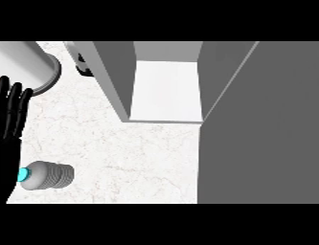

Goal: Pick up the bottled water, place it into the cabinet and close the cabinet

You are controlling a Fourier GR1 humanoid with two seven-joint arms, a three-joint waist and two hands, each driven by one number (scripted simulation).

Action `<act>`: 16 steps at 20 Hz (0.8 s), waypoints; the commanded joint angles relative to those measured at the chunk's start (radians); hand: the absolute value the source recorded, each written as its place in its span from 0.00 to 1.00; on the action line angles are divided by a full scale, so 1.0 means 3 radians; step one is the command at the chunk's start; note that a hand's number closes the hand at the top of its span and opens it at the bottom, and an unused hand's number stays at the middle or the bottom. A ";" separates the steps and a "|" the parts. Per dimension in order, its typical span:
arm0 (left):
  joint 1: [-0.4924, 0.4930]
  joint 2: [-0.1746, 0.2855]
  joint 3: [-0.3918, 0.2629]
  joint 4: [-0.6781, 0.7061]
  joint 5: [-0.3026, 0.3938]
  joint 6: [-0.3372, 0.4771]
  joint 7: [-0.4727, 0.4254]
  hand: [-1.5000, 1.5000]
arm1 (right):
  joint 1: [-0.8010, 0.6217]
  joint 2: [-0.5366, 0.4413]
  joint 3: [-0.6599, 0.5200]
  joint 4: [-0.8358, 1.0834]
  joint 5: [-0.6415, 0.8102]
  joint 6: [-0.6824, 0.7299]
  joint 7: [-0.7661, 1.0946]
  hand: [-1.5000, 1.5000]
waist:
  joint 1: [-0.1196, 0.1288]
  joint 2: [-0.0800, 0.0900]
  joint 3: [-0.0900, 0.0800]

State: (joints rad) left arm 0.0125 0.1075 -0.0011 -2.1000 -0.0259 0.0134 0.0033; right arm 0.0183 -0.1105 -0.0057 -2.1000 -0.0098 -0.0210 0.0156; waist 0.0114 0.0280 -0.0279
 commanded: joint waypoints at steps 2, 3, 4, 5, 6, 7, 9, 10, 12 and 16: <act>0.0444 0.0095 0.0331 -0.0206 0.0547 -0.0284 -0.0204 0.00 | 0.0197 0.0096 0.0274 -0.0229 0.0180 -0.0017 0.0077 0.00 | -0.0003 -0.0103 0.0089; 0.0633 0.0165 0.0417 -0.0299 0.0701 -0.0450 -0.0328 0.00 | 0.0135 0.0052 0.0211 -0.0143 0.0118 0.0044 0.0008 0.00 | 0.0009 -0.0103 0.0090; 0.0863 0.0173 0.0548 -0.0317 0.0907 -0.0576 -0.0480 0.00 | 0.0366 0.0079 0.0290 -0.0207 0.0169 0.0079 -0.0157 0.00 | 0.0016 -0.0108 0.0089; 0.0749 0.0289 0.0830 -0.0442 0.1155 -0.0584 -0.0303 0.00 | 0.0424 -0.0007 0.0256 -0.0473 0.0026 0.0180 -0.0052 0.00 | 0.0006 -0.0116 0.0089; 0.0756 0.0236 0.0845 -0.0407 0.1288 -0.0629 -0.0319 0.00 | 0.0209 -0.0078 0.0092 -0.0392 -0.0128 0.0229 0.0034 0.00 | 0.0000 -0.0105 0.0091; 0.0845 -0.0151 0.0605 -0.0146 0.1339 -0.0285 0.0041 0.00 | 0.0364 0.0034 0.0506 -0.0408 -0.0322 0.0411 0.0164 0.00 | 0.0054 -0.0119 0.0085; 0.0968 0.0067 0.0958 -0.0307 0.1767 -0.0426 0.0205 0.00 | 0.0486 -0.0033 0.0487 -0.0538 -0.0479 0.0511 0.0221 0.00 | 0.0039 -0.0122 0.0090; 0.1212 0.0000 0.0962 -0.0496 0.1839 -0.0450 0.0205 0.00 | 0.0587 -0.0034 0.0528 -0.0714 -0.0463 0.0468 0.0374 0.00 | 0.0037 -0.0128 0.0090; 0.1366 0.0129 0.1300 -0.0578 0.2221 -0.0605 0.0232 0.00 | 0.0647 -0.0009 0.0566 -0.0853 -0.0486 0.0452 0.0397 0.00 | 0.0020 -0.0118 0.0090; 0.1728 0.0194 0.1578 -0.1123 0.2699 -0.0586 0.0597 0.00 | 0.0927 0.0027 0.0965 -0.1345 -0.0239 0.0378 0.0650 0.00 | 0.0011 -0.0122 0.0092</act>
State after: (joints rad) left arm 0.4335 0.1574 0.3899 -2.3111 0.6368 -0.1598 0.1044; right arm 0.2311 -0.1087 0.2033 -2.3960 -0.1123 0.0967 0.1576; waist 0.0174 -0.0078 -0.0011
